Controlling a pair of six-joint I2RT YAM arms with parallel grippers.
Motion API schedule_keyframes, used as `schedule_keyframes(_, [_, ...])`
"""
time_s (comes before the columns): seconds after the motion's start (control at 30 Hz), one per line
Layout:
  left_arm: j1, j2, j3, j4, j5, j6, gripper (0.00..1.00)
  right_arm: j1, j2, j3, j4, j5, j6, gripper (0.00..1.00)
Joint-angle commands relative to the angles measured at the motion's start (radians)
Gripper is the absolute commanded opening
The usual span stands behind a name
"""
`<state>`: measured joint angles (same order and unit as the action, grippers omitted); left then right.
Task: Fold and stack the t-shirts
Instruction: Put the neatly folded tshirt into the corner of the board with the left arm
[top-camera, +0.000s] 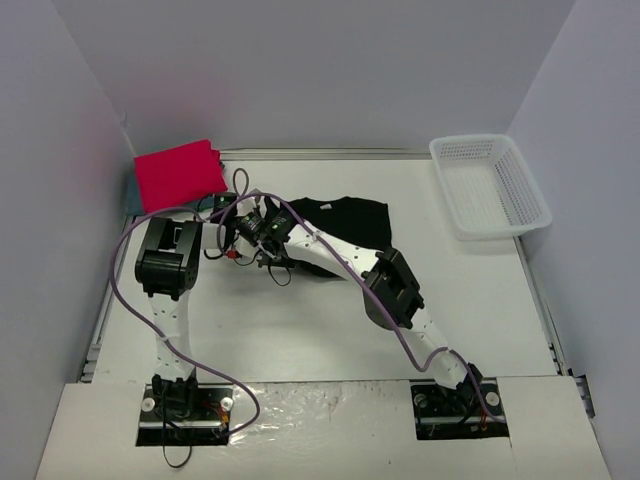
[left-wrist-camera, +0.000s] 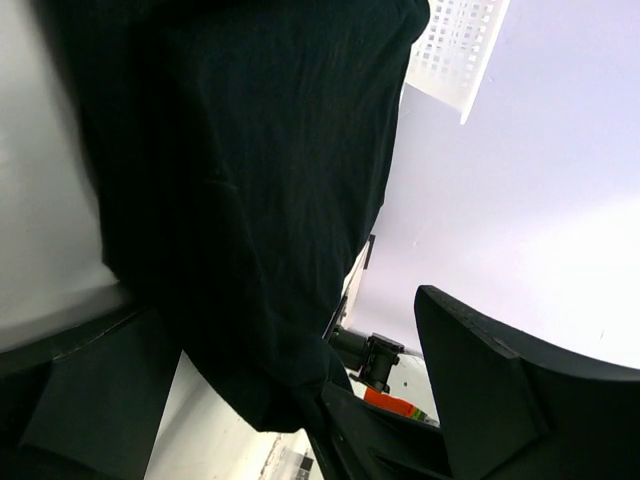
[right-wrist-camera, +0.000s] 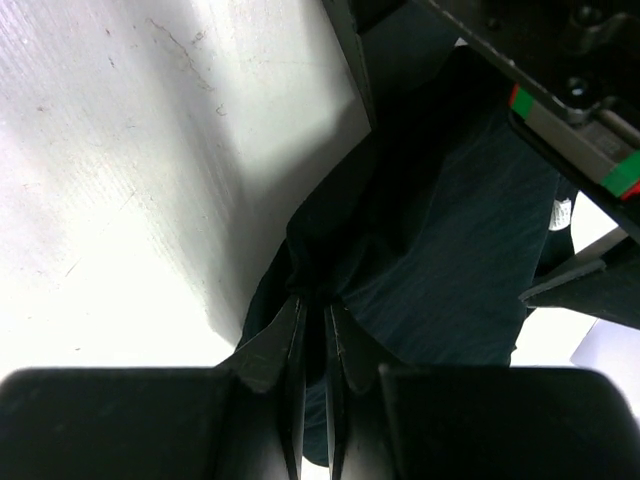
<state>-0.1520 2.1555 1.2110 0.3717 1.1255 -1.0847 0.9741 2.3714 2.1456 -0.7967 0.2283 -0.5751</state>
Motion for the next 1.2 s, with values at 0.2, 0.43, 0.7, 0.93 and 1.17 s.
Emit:
schedule_keyframes(0.2, [-0.08, 0.029, 0.071, -0.117, -0.023, 0.117, 0.96, 0.037, -0.008, 0.057, 0.016, -0.015, 0.011, 0.0])
schedule_keyframes(0.43, [-0.087, 0.066, 0.093, -0.077, 0.003, 0.082, 0.73, 0.049, 0.0, 0.062, 0.014, -0.014, 0.009, 0.0])
schedule_keyframes(0.7, [-0.104, 0.11, 0.125, -0.07, 0.016, 0.072, 0.56, 0.072, 0.002, 0.066, 0.013, -0.017, 0.008, 0.0])
schedule_keyframes(0.93, [-0.116, 0.133, 0.15, -0.079, 0.02, 0.072, 0.45, 0.084, 0.002, 0.073, 0.013, -0.018, 0.008, 0.0])
schedule_keyframes(1.17, [-0.116, 0.184, 0.206, -0.077, 0.042, 0.066, 0.02, 0.126, -0.018, 0.066, 0.008, -0.02, 0.009, 0.0])
